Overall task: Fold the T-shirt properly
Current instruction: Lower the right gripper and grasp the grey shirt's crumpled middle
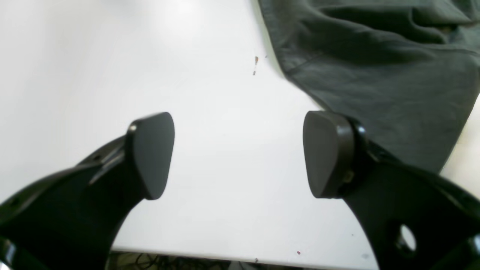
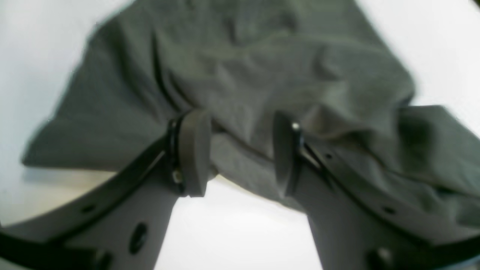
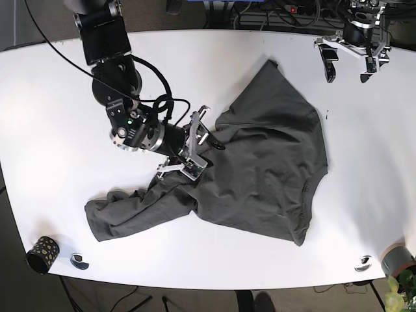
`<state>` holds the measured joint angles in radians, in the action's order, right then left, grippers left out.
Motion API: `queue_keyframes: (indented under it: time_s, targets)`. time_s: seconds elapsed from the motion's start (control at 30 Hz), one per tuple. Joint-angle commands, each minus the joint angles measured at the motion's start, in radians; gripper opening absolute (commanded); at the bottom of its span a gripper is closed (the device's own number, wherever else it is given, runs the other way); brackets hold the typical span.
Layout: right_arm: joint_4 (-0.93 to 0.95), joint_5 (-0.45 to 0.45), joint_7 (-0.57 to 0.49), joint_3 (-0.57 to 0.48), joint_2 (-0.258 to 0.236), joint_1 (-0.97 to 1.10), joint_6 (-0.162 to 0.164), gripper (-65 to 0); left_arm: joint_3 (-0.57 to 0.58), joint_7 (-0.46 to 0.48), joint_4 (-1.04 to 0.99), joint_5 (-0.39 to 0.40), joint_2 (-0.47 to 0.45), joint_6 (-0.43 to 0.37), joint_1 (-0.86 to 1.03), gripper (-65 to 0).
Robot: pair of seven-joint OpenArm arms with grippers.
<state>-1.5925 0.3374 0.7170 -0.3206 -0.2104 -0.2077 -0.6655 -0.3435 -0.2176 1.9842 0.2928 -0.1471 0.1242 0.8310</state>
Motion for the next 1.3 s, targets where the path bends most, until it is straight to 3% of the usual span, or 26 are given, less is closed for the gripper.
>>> queue_keyframes:
  time_s: [0.0, 0.1, 0.17, 0.3, 0.47, 0.67, 0.8, 1.0, 1.27]
  targets:
    - [0.022, 0.019, -0.033, -0.045, -0.001, -0.049, -0.006, -37.9, -0.006, 0.028, 0.017, 0.006, -0.007, 0.001, 0.007, -15.3]
    - [0.076, 0.019, -0.036, -0.125, 0.013, -0.092, -0.007, -35.0, -0.006, 0.027, 0.011, 0.006, -0.007, 0.001, -0.002, -15.3]
    - [0.113, 0.018, -0.036, -0.154, 0.035, -0.103, -0.030, -29.3, -0.006, 0.022, 0.004, 0.006, -0.007, 0.001, -0.012, -15.3]
    - [0.191, 0.013, -0.036, -0.168, 0.070, -0.128, -0.033, -19.8, -0.006, -0.049, 0.000, 0.007, -0.007, 0.001, -0.046, -15.3]
    - [0.275, 0.006, -0.069, -0.176, 0.095, -0.149, -0.033, -19.8, -0.006, -0.070, 0.002, 0.003, 0.031, 0.001, -0.080, -15.3]
    - [0.418, 0.004, -0.205, -0.294, 0.079, -0.189, -0.033, -20.0, -0.004, -0.072, 0.000, 0.001, 0.031, 0.001, -0.100, -15.3]
    - [0.501, 0.004, -0.293, -0.323, 0.067, -0.190, -0.033, -25.7, -0.004, -0.072, -0.001, 0.001, 0.031, 0.001, -0.111, -15.3]
    - [0.597, 0.004, -0.442, -0.321, 0.027, -0.189, -0.033, -42.0, -0.004, -0.072, -0.001, 0.001, 0.027, 0.001, -0.111, -15.3]
    - [0.614, 0.012, -0.534, -0.317, -0.067, -0.157, -0.033, -54.9, -0.004, -0.096, -0.003, 0.000, 0.025, 0.002, -0.137, -15.3]
